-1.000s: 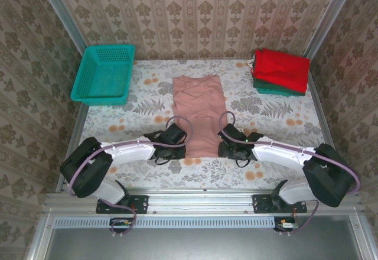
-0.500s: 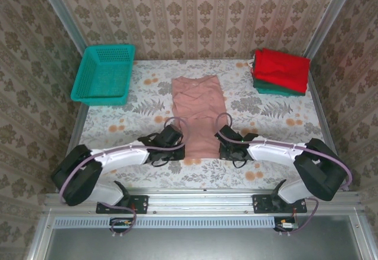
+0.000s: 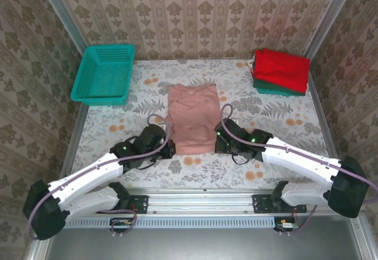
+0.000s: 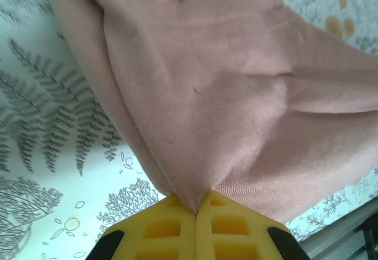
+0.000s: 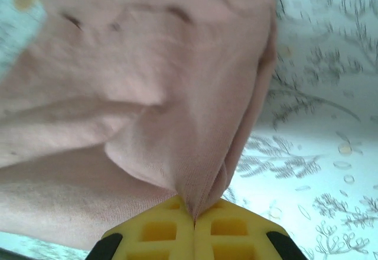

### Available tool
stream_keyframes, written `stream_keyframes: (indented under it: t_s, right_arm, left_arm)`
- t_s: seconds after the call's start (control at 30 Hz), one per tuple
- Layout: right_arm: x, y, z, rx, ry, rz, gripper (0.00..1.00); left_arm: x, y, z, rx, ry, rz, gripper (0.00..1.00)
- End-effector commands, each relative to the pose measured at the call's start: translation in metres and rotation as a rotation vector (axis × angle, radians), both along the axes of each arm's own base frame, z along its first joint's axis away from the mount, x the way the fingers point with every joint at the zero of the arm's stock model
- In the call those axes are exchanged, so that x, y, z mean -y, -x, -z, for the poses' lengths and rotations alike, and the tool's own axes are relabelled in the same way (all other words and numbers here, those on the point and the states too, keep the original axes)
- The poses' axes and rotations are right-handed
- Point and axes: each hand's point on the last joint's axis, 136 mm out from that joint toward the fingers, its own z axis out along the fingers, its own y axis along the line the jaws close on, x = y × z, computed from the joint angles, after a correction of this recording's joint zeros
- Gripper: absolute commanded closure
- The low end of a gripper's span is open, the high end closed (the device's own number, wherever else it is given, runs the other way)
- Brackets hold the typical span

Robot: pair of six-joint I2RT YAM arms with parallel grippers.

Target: Fold and stack the t-shirts

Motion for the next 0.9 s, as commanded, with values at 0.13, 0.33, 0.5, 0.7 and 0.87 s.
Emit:
stream_keyframes:
  t_s: [0.13,0.33,0.5,0.7,0.87]
  right_arm:
    - [0.001,-0.069,-0.043,0.078,0.053,0.021,1.00]
    - [-0.002,-0.136,-0.040,0.044,0.041,0.043,1.00]
    - [-0.005,-0.183,-0.031,0.014,0.038,0.057,1.00]
    - [0.002,-0.225,-0.006,-0.039,0.041,0.084,1.00]
    - [0.007,-0.253,0.018,-0.079,0.019,0.091,1.00]
  left_arm:
    - [-0.015,-0.060,-0.037,0.075,-0.019,-0.053,1.00]
    - [-0.017,-0.128,-0.052,0.082,-0.008,-0.072,1.00]
    - [-0.015,-0.187,-0.045,0.035,0.029,-0.081,1.00]
    - [-0.013,-0.240,-0.028,0.000,0.026,-0.086,1.00]
    - [-0.007,-0.274,-0.005,-0.054,0.031,-0.071,1.00]
